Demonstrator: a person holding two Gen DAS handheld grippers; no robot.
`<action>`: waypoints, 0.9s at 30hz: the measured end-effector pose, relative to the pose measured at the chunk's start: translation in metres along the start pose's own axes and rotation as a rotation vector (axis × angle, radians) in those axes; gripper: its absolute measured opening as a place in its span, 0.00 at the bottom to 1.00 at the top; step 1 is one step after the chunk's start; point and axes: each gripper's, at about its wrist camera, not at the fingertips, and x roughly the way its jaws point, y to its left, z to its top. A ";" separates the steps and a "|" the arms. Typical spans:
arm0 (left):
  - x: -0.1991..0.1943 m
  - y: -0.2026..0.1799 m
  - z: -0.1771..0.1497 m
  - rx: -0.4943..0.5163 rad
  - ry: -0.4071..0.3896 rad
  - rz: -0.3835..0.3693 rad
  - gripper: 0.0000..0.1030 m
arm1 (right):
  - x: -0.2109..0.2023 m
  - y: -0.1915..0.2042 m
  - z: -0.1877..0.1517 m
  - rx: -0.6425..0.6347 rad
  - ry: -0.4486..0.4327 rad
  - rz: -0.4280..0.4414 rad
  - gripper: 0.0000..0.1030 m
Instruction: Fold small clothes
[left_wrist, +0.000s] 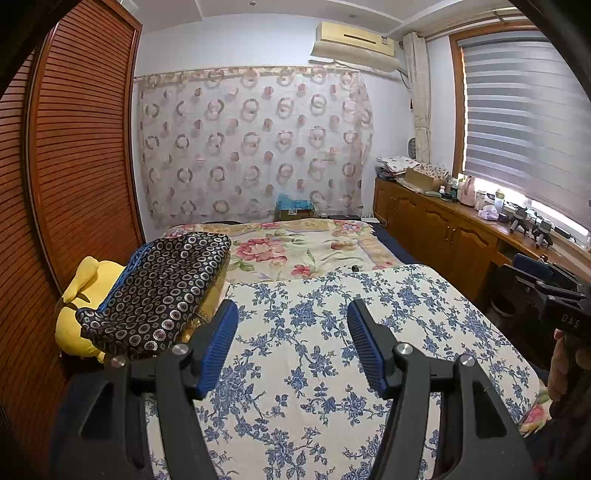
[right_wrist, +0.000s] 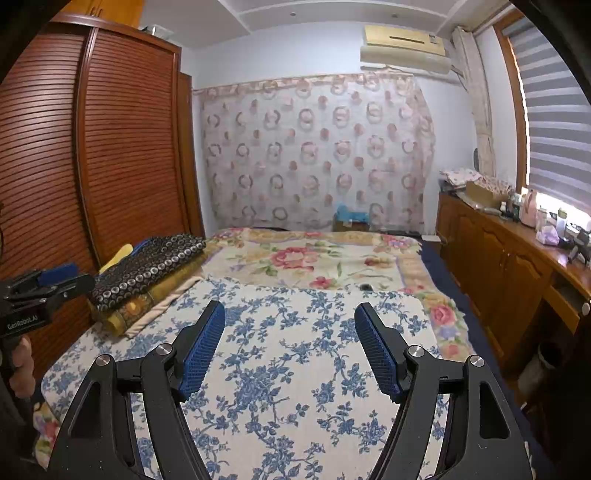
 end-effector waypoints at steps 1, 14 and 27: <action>0.000 0.000 0.000 0.000 0.000 -0.001 0.60 | 0.000 0.000 0.000 0.001 0.000 0.000 0.73; 0.000 0.000 0.000 0.000 -0.001 -0.001 0.60 | -0.002 -0.003 0.000 0.003 0.001 -0.001 0.73; -0.001 -0.002 -0.001 0.001 -0.001 -0.004 0.60 | -0.001 -0.003 -0.001 0.003 0.002 -0.002 0.73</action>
